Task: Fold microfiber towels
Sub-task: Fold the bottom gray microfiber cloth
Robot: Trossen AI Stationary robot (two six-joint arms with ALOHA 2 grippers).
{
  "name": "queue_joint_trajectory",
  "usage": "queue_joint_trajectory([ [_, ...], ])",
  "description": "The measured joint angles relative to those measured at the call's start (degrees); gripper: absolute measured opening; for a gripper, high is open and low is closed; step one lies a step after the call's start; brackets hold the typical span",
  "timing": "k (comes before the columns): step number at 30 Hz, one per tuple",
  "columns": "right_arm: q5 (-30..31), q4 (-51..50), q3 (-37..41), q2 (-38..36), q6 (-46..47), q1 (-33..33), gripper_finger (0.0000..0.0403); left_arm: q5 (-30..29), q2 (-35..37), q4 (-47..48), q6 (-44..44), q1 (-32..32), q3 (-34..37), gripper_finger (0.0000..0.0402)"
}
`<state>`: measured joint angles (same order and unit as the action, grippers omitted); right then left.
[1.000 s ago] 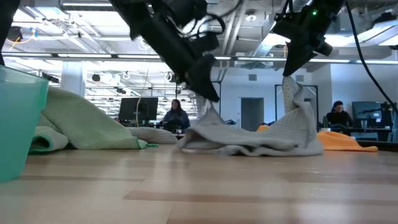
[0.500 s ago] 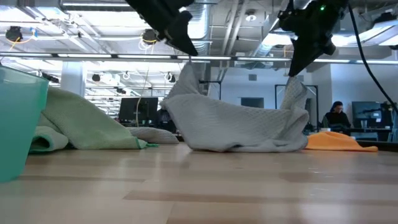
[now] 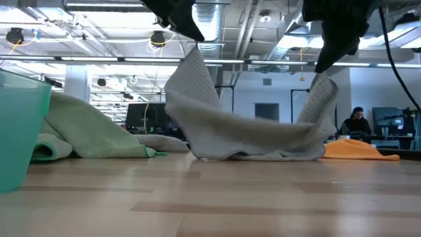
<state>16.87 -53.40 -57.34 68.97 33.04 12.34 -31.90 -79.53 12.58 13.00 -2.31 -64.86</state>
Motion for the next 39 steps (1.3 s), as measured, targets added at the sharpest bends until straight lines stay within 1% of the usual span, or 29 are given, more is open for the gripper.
queue_joint_trajectory([
  [2,-1.6,1.5,0.0,0.0,-0.1,-0.2,0.0044,0.5,0.0,0.0,0.6,0.0,0.0,0.0000],
  [6,-1.9,5.2,0.0,0.0,-1.2,-0.5,0.0071,4.1,0.0,0.0,3.2,0.0,0.0,0.0000],
  [11,-1.9,10.9,0.1,1.0,-10.4,-0.5,0.0114,9.9,0.0,0.0,7.3,0.0,0.0,0.0000],
  [17,-1.6,20.9,-0.1,4.2,-20.4,-0.8,0.0186,17.8,0.2,0.1,10.9,0.0,0.0,0.0000],
  [20,-1.4,24.2,0.0,7.4,-25.5,-2.2,0.0214,21.8,0.4,2.4,11.2,0.4,-1.1,0.0000],
  [22,-1.2,25.8,0.0,9.2,-27.9,-3.7,0.0225,22.7,0.5,4.8,11.3,1.1,-2.7,0.0000],
  [24,-1.1,28.6,0.0,11.0,-28.8,-5.4,0.0230,22.7,0.5,7.5,11.6,1.6,-4.4,0.0000],
  [26,-1.3,29.1,0.1,12.4,-30.4,-7.0,0.0230,23.2,0.5,10.5,12.1,2.3,-6.0,0.0000],
  [32,-2.3,36.5,0.0,14.0,-37.6,-10.4,0.0218,27.8,0.5,17.6,12.2,3.9,-8.9,0.0000],
  [36,-6.2,42.3,0.0,13.9,-42.6,-11.8,0.0210,30.7,0.5,19.2,12.7,4.7,-9.6,0.0000],
  [39,-11.0,44.8,0.0,13.9,-45.4,-13.0,0.0205,34.2,0.5,19.3,13.0,5.1,-9.6,0.0000],
])
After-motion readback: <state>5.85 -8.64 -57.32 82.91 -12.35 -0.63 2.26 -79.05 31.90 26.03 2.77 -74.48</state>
